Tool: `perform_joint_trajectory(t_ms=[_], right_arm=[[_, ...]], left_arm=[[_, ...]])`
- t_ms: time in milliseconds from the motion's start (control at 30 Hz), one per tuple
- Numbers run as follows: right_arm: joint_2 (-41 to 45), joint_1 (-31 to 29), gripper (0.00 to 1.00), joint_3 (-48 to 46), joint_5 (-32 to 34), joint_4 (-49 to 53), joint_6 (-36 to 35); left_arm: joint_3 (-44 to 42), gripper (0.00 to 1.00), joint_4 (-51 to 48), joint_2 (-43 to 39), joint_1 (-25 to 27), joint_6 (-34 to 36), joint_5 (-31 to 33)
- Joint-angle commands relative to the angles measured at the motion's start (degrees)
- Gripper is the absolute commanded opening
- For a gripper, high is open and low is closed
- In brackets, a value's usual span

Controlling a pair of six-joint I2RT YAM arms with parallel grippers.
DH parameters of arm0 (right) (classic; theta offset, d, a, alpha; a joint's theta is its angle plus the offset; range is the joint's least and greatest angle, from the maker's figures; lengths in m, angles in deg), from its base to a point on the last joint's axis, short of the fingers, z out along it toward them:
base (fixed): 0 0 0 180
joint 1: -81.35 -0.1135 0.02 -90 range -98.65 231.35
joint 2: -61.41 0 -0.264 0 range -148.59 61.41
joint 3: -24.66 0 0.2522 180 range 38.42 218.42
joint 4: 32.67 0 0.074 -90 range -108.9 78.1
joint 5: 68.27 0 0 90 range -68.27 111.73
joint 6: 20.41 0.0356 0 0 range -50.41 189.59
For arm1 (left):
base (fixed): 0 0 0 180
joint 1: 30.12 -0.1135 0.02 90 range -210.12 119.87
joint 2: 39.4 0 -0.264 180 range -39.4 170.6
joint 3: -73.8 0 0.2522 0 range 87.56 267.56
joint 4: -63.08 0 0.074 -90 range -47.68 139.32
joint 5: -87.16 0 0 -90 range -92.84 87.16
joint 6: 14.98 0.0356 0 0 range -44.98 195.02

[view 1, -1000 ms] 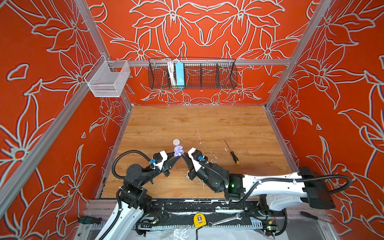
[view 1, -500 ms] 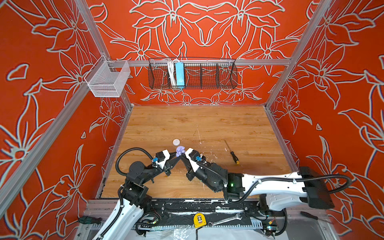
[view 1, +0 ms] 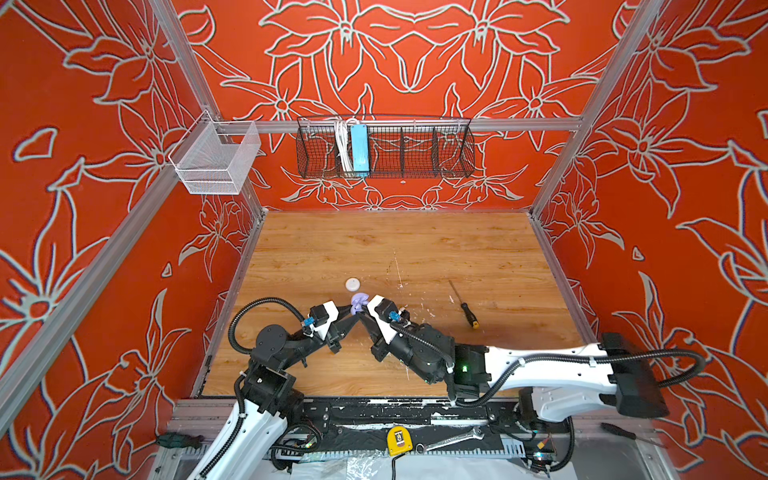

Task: Insert the wireless bluetooth earbuds into the charging case
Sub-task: 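Open the right gripper to release the earbud and draw back from the case, then push the lilac case lid shut with the right gripper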

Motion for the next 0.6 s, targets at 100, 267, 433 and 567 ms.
perform_joint_trajectory(t_ms=[100,267,433,567], right_arm=[[9.1,3.7,0.21,0.4,3.9,8.3,-0.2],[14.8,15.5,0.22,-0.2,-6.6,20.7,9.5],[15.7,20.4,0.32,-2.4,-15.3,23.7,9.5],[14.1,20.8,0.34,-4.2,-23.7,21.4,8.4]], left_arm=[[-1.2,0.00,-0.4,-0.7,-0.1,3.1,-7.3],[-0.2,0.00,0.0,2.1,0.0,4.9,-15.7],[2.3,0.00,-0.8,7.2,1.1,7.3,-21.2],[4.1,0.00,-3.2,10.1,3.4,10.3,-22.0]])
